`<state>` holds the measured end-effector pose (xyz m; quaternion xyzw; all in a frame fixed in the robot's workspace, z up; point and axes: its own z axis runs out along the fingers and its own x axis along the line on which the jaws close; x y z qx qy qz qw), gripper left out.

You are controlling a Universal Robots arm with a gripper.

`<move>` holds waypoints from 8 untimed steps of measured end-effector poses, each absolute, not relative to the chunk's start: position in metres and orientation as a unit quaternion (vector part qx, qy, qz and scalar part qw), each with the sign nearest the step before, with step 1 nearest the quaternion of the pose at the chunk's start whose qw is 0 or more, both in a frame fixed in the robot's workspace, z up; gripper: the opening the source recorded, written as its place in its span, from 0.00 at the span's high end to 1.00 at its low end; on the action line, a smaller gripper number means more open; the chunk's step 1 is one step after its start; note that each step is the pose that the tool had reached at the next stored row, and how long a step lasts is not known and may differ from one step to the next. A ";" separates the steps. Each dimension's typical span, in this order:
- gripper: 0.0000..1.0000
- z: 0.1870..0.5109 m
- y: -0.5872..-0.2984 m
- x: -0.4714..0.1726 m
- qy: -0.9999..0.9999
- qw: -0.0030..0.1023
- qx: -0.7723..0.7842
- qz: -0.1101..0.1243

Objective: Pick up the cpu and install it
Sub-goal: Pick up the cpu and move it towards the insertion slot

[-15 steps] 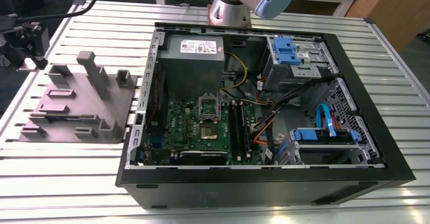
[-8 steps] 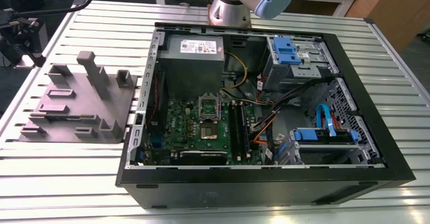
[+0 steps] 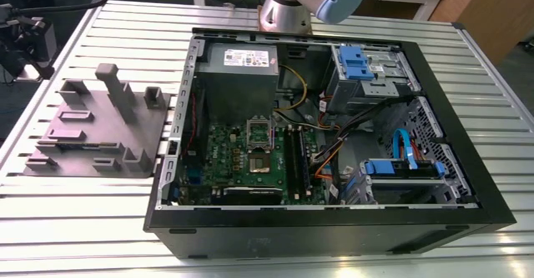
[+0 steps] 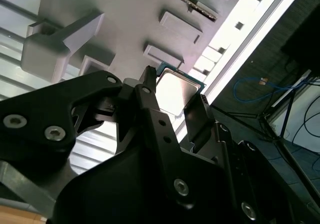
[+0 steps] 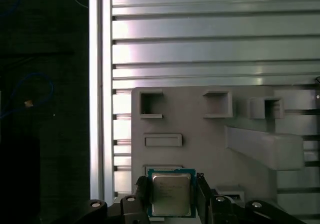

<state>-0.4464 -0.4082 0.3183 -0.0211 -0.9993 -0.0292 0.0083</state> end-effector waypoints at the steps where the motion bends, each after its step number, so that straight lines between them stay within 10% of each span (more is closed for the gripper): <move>1: 0.53 0.319 -0.408 -0.446 -0.999 0.008 -0.021 -0.029; 8: 0.53 0.325 -0.408 -0.446 -0.999 0.008 -0.021 -0.029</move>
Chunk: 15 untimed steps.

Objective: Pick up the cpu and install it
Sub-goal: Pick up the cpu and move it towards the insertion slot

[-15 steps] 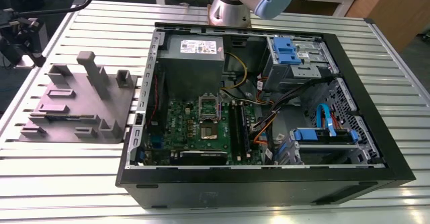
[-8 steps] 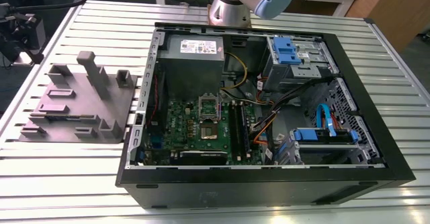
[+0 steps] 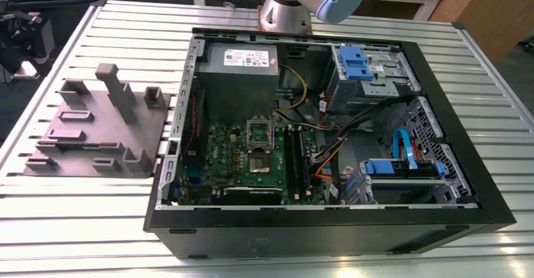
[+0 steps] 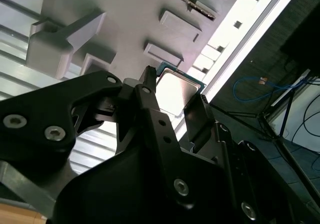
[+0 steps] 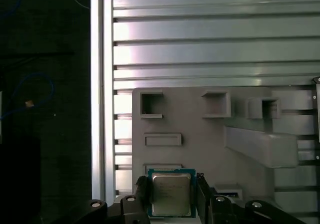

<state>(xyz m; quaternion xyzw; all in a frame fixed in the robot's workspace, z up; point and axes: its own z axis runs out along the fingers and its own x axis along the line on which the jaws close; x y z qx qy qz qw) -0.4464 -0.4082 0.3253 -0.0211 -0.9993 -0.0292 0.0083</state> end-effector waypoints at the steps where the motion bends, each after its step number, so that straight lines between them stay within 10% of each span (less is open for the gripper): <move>1: 0.53 0.326 -0.408 -0.446 -0.999 0.008 -0.021 -0.029; 15: 0.53 0.339 -0.408 -0.446 -0.999 0.008 -0.021 -0.029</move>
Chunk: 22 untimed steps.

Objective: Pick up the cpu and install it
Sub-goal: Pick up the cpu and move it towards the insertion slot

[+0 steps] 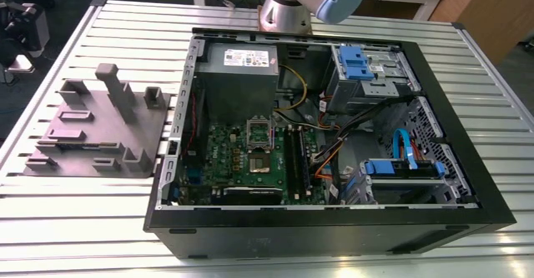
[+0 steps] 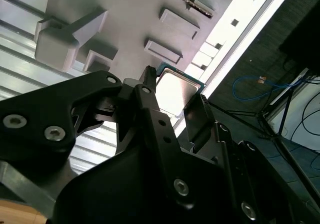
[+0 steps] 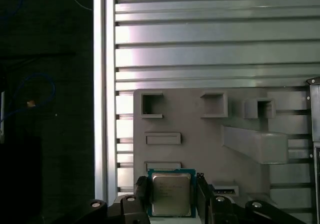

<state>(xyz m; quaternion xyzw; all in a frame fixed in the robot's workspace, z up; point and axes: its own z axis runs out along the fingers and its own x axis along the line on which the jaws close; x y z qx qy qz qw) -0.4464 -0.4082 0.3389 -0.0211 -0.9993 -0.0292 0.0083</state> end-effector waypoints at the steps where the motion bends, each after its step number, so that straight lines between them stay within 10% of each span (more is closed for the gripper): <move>1: 0.53 0.340 -0.408 -0.446 -0.999 0.008 -0.021 -0.029; 22: 0.53 0.358 -0.408 -0.446 -0.999 0.008 -0.021 -0.029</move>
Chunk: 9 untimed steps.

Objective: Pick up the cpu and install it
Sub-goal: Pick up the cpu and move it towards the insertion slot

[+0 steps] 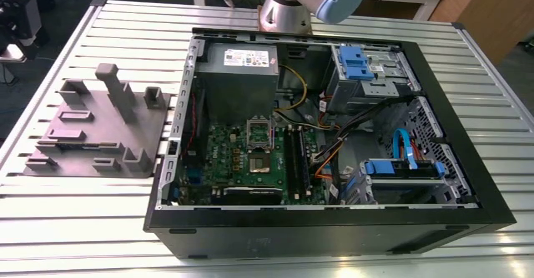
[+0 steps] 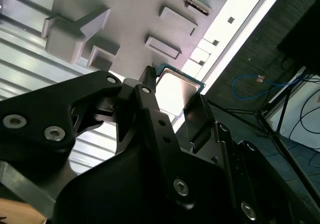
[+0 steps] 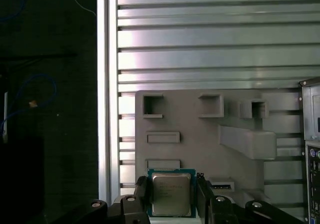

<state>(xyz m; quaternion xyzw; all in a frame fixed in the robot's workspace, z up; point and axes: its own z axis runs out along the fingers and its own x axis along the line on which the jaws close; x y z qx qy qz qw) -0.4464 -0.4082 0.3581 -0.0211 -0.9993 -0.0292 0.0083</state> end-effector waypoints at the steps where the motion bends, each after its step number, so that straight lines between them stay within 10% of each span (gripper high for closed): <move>1: 0.53 0.359 -0.408 -0.446 -0.999 0.008 -0.021 -0.029; 9: 0.53 0.368 -0.408 -0.446 -0.999 0.008 -0.021 -0.029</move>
